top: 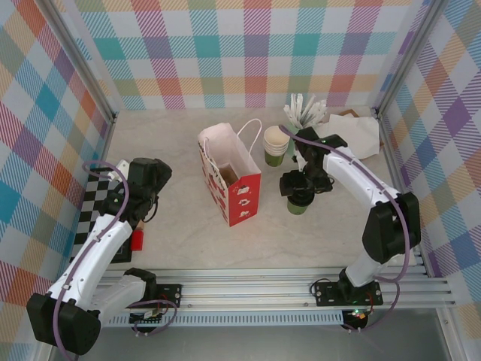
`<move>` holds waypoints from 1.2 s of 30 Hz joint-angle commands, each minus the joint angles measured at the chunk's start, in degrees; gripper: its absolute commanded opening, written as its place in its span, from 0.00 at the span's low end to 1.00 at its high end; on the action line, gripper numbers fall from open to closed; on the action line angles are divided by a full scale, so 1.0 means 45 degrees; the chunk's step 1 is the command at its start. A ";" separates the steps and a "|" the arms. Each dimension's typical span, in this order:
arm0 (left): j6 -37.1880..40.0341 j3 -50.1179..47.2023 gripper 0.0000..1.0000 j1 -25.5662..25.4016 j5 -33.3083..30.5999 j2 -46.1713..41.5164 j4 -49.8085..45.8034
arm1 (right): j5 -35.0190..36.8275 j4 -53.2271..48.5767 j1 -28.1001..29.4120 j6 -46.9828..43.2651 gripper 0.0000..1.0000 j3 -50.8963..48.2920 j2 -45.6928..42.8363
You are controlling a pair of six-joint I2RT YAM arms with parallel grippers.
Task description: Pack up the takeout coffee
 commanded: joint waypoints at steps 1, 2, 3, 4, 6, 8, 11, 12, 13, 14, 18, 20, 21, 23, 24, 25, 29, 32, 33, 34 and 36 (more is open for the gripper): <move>0.0096 -0.0177 1.00 0.0136 -0.0176 -0.0171 0.0145 | 0.0869 -0.0814 0.0210 0.0575 1.00 0.0455 0.0424; 0.0118 -0.0181 1.00 0.0136 -0.0190 -0.0188 0.0153 | 0.0885 -0.0828 0.0230 0.0596 1.00 0.0505 0.0488; 0.0117 -0.0195 1.00 0.0136 -0.0215 -0.0197 0.0120 | 0.0868 -0.0841 0.0248 0.0616 1.00 0.0545 0.0518; 0.0129 -0.0199 1.00 0.0124 -0.0220 -0.0210 0.0129 | 0.0856 -0.0840 0.0264 0.0651 1.00 0.0574 0.0542; 0.0155 -0.0201 1.00 0.0135 -0.0263 -0.0253 0.0087 | 0.0810 -0.0856 0.0321 0.0652 1.00 0.0629 0.0630; 0.0155 -0.0218 1.00 0.0135 -0.0297 -0.0306 0.0082 | 0.0621 -0.0784 0.0380 0.0651 1.00 0.0600 0.0704; 0.0155 -0.0222 1.00 0.0136 -0.0306 -0.0330 0.0089 | 0.0533 -0.0741 0.0479 0.0754 1.00 0.0585 0.0847; 0.0155 -0.0250 1.00 0.0126 -0.0293 -0.0339 0.0080 | 0.0555 -0.0705 0.0499 0.0860 1.00 0.0558 0.0901; 0.0160 -0.0277 1.00 0.0136 -0.0306 -0.0341 0.0097 | 0.0588 -0.0690 0.0518 0.0935 1.00 0.0570 0.0928; 0.0160 -0.0279 1.00 0.0136 -0.0293 -0.0327 0.0100 | 0.0615 -0.0665 0.0540 0.1019 1.00 0.0521 0.0948; 0.0176 -0.0284 1.00 0.0135 -0.0303 -0.0336 0.0114 | 0.0755 -0.0488 0.0558 0.1168 1.00 0.0419 0.0899; 0.0198 -0.0286 1.00 0.0126 -0.0327 -0.0342 0.0119 | 0.0888 -0.0508 0.0558 0.1189 1.00 0.0390 0.0913; 0.0202 -0.0285 1.00 0.0136 -0.0310 -0.0332 0.0124 | 0.0928 -0.0505 0.0558 0.1199 1.00 0.0364 0.0916; 0.0194 -0.0310 1.00 0.0134 -0.0293 -0.0338 0.0118 | 0.0953 -0.0424 0.0558 0.1223 1.00 0.0274 0.0898; 0.0180 -0.0336 1.00 0.0136 -0.0298 -0.0322 0.0120 | 0.0974 -0.0385 0.0558 0.1247 1.00 0.0227 0.0908; 0.0174 -0.0338 1.00 0.0136 -0.0290 -0.0322 0.0144 | 0.0984 -0.0361 0.0558 0.1259 1.00 0.0176 0.0927; 0.0194 -0.0339 1.00 0.0135 -0.0303 -0.0321 0.0159 | 0.0963 -0.0244 0.0558 0.1303 1.00 0.0056 0.0936; 0.0204 -0.0342 1.00 0.0135 -0.0303 -0.0300 0.0155 | 0.0958 -0.0233 0.0553 0.1296 1.00 0.0038 0.0982; 0.0209 -0.0354 1.00 0.0131 -0.0303 -0.0287 0.0169 | 0.0947 -0.0231 0.0558 0.1287 1.00 0.0009 0.0991; 0.0192 -0.0357 1.00 0.0136 -0.0304 -0.0290 0.0172 | 0.0926 -0.0232 0.0558 0.1287 1.00 0.0012 0.1011; 0.0204 -0.0344 1.00 0.0136 -0.0286 -0.0277 0.0154 | 0.0888 -0.0260 0.0559 0.1267 1.00 0.0012 0.1065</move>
